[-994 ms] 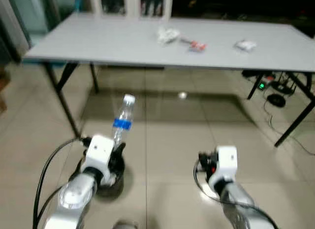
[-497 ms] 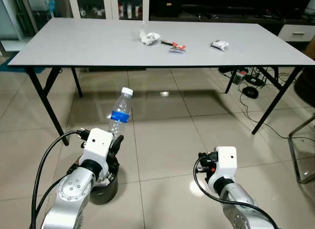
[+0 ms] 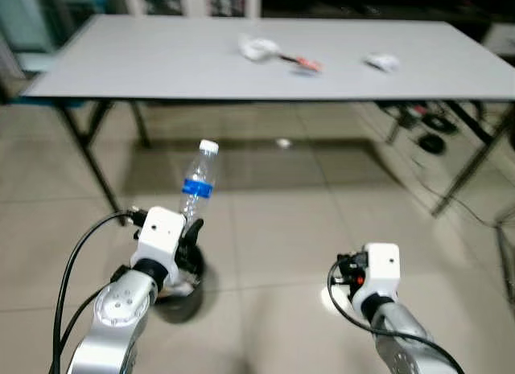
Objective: Picking trash to rubbish bin
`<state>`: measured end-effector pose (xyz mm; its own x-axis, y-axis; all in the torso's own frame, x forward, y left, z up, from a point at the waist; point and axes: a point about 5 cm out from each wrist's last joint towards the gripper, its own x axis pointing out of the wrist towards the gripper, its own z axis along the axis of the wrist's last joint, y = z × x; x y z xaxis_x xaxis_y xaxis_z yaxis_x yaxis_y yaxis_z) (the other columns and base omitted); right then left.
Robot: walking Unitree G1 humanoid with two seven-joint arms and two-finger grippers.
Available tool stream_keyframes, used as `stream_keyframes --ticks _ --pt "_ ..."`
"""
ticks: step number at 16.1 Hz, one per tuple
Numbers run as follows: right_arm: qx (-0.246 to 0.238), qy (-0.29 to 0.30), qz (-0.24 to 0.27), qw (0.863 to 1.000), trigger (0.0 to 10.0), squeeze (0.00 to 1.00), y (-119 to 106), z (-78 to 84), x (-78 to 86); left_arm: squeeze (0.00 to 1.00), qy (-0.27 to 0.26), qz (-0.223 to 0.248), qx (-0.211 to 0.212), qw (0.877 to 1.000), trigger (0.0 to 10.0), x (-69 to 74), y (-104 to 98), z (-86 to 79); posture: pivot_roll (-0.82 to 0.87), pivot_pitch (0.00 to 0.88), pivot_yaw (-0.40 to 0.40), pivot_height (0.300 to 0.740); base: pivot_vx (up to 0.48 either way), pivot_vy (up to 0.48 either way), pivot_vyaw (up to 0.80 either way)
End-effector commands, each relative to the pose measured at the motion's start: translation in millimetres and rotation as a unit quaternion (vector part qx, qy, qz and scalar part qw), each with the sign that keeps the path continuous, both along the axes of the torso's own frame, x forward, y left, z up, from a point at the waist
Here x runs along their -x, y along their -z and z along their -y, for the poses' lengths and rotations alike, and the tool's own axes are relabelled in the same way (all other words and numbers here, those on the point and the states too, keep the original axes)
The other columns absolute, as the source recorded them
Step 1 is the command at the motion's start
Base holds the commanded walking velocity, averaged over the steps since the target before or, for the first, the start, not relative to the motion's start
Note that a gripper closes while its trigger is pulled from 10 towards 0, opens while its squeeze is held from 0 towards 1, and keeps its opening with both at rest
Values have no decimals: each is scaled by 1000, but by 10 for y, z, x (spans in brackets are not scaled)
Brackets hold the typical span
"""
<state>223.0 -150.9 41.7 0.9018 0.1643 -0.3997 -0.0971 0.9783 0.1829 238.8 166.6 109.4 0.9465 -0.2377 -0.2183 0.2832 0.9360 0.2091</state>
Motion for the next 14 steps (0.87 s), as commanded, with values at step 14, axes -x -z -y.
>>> stream_keyframes --ticks 14 --pt "-7 -3 -5 1000 10000 0 30 -51 -8 0 -5 2 -9 1000 10000 -14 1 -68 31 0 -36 740 0 480 -286"
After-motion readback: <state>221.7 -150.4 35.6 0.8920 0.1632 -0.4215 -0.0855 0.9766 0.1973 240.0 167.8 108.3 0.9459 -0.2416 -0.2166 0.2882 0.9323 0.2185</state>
